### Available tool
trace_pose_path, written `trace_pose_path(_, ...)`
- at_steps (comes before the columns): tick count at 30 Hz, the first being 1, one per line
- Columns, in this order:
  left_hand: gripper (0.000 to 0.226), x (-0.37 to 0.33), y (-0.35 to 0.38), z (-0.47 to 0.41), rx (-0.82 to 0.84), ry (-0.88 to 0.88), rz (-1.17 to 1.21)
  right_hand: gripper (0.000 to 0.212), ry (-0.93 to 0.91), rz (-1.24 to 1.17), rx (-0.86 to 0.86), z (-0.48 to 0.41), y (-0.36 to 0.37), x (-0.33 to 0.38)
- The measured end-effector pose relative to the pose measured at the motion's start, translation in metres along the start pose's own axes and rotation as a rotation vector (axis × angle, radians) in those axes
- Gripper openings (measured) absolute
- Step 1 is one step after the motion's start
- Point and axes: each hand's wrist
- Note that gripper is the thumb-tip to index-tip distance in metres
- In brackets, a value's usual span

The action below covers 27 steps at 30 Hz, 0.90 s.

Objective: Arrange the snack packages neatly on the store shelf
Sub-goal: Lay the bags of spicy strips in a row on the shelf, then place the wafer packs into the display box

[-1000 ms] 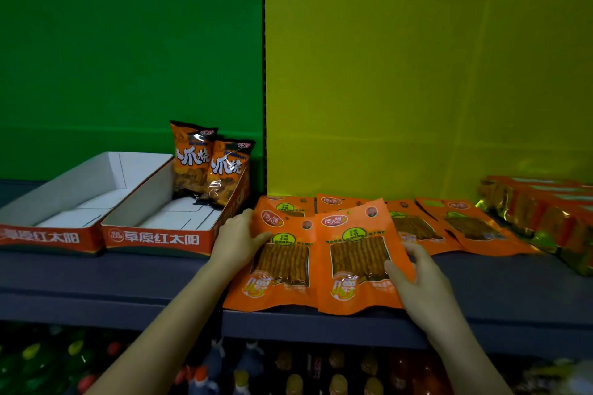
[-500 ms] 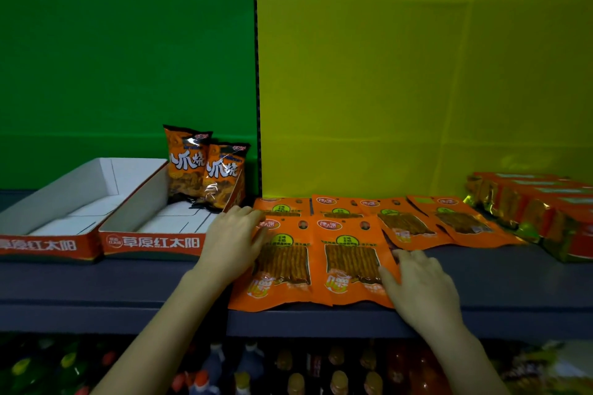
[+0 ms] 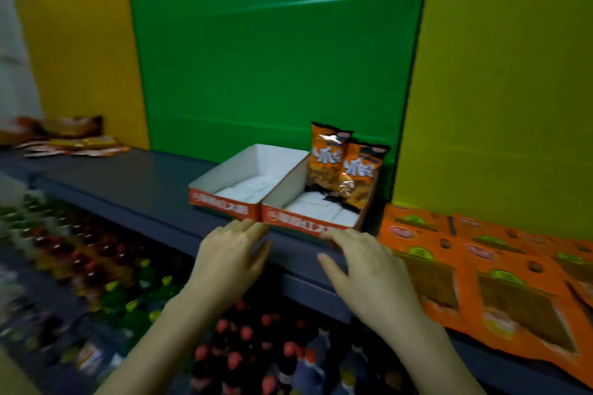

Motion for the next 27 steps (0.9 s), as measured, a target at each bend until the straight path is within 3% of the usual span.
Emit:
trace_pose_path(11,0.031,0.194,-0.026,0.094,0.107,-0.244,-0.233,0.036,-0.287,-0.158,0.172,-0.065,0.118,0.155)
trace_pose_path(20,0.031,0.378,-0.045,0.139,0.148,-0.272,-0.349,0.035,-0.346,-0.282,0.190,-0.130,0.228,0.321)
trace_pose_path(27,0.037,0.482,-0.037,0.143,0.167,-0.347,-0.313,0.035,-0.376,-0.288,0.204,-0.193,0.284,0.402)
Point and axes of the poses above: each hand's wrist, its own z-axis away from the middle knuckle, its own y-axis out of the palm, x = y × z, and after that the axes turned 4 degrees about -z, right-handed
